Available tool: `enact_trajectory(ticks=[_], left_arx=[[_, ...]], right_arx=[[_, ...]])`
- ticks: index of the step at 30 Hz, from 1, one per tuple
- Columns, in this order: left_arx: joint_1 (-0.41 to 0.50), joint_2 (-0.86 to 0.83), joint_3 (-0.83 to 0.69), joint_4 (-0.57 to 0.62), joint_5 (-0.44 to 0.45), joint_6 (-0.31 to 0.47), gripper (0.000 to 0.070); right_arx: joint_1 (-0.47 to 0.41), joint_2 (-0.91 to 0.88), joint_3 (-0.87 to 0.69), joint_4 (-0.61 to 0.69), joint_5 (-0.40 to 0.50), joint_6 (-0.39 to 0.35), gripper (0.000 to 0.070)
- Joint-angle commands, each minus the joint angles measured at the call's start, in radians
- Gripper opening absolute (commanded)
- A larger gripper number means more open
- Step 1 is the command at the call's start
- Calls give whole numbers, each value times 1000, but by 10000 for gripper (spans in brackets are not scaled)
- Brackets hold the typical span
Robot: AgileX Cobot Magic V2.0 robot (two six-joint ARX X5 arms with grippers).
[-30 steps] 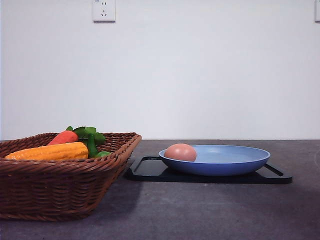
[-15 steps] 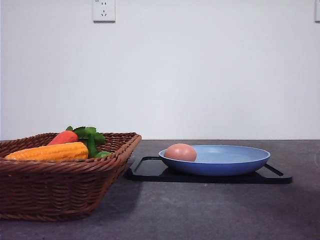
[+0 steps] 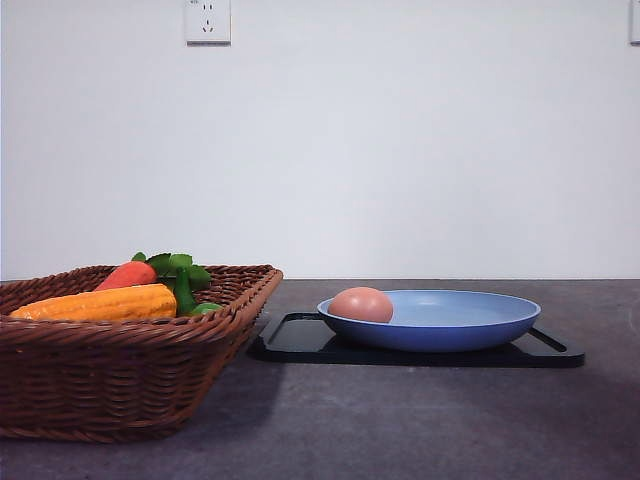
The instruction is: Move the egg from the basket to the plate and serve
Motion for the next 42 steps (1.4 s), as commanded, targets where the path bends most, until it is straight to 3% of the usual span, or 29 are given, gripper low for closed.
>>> enact_trajectory(ticks=[1,42], left_arx=[[1,-2,-27,14,1,2,0],[1,-2,-27,14,1,2,0]], right_arx=[[-2,-2,-2,11,3,11,0],[-2,-2,-2,11,3,11,0]])
